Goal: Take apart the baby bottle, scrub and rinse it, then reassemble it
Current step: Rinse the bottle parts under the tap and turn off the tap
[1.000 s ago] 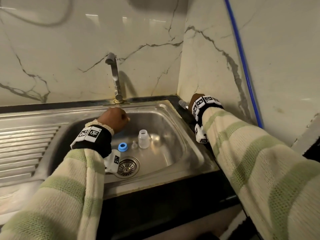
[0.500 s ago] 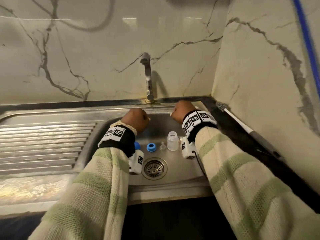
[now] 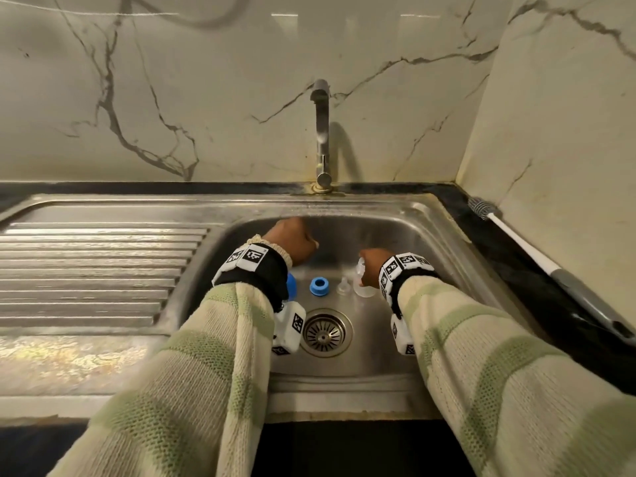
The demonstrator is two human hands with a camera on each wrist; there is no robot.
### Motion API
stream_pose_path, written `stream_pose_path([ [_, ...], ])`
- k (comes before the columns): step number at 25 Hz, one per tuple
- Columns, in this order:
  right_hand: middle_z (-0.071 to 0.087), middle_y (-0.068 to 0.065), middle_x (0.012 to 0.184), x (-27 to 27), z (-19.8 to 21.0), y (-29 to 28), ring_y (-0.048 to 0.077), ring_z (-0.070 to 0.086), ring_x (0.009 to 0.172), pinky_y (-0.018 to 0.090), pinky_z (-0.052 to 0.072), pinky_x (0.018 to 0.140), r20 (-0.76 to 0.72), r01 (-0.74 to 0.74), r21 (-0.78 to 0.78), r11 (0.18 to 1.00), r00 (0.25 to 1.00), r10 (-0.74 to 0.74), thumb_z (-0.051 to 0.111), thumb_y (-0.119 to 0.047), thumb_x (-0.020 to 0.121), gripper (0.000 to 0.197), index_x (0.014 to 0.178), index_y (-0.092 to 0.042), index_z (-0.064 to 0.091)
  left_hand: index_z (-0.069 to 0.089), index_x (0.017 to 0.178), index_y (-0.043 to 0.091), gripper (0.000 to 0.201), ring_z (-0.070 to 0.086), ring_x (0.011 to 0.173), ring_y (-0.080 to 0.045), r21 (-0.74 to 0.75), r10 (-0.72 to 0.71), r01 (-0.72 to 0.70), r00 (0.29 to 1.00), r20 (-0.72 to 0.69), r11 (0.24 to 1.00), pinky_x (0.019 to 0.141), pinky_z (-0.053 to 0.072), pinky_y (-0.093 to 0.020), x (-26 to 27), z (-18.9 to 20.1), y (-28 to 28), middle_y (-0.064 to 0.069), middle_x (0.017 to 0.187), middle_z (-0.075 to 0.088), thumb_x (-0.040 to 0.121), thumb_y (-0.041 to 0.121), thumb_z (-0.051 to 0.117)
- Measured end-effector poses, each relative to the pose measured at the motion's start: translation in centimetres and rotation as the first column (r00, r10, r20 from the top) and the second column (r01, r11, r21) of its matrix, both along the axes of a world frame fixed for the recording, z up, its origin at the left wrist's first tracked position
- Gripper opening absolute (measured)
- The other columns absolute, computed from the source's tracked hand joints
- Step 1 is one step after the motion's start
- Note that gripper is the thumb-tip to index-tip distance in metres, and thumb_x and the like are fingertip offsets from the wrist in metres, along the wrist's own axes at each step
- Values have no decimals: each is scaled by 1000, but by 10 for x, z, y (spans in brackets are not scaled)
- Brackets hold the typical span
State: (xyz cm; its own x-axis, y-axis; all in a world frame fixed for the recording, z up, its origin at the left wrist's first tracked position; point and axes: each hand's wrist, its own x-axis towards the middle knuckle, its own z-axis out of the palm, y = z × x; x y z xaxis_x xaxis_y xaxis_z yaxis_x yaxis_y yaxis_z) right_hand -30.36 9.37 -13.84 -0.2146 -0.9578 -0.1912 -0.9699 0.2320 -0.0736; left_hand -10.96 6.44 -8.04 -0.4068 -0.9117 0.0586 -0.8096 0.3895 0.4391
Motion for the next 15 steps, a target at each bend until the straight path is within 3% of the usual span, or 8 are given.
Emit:
stream_pose_path([
  [3,68,10,113,-4,3,-7,31,65,104,32,53,86,41,-5,-20,1000,999,5,73,-26,76,34,108,-13,66,73,85,7,24,65,82,-24,9,5,-5,1000,0,1000,74,46,-31,0,-1,-3,-9,84,68,94,26,61],
  [6,66,11,114,-5,23,3,31,64,104,32,50,82,83,40,-99,994,996,-32,69,-25,82,36,113,-8,62,71,86,9,23,66,84,-24,57,0,-3,999,40,998,76,48,-33,0,-6,-5,-8,84,67,94,28,61],
  [9,61,11,115,-5,51,14,31,60,103,32,45,77,253,118,-296,948,967,-41,71,-30,77,47,117,-14,52,71,105,11,24,66,96,-25,61,11,-15,998,61,998,88,52,-36,2,0,-3,-9,103,71,94,30,62],
  [11,60,11,116,2,68,22,30,59,102,31,44,79,371,149,-395,907,928,9,73,-32,72,50,115,-17,52,71,114,11,30,65,103,-27,53,33,-36,998,61,998,93,51,-36,5,7,-2,-10,113,70,93,30,62],
  [15,57,8,122,36,85,39,26,57,103,36,48,87,439,125,-463,878,892,105,73,-31,73,51,119,-22,52,72,110,9,31,65,97,-27,22,101,-103,993,65,994,87,52,-34,12,24,-2,-11,109,71,92,33,64],
])
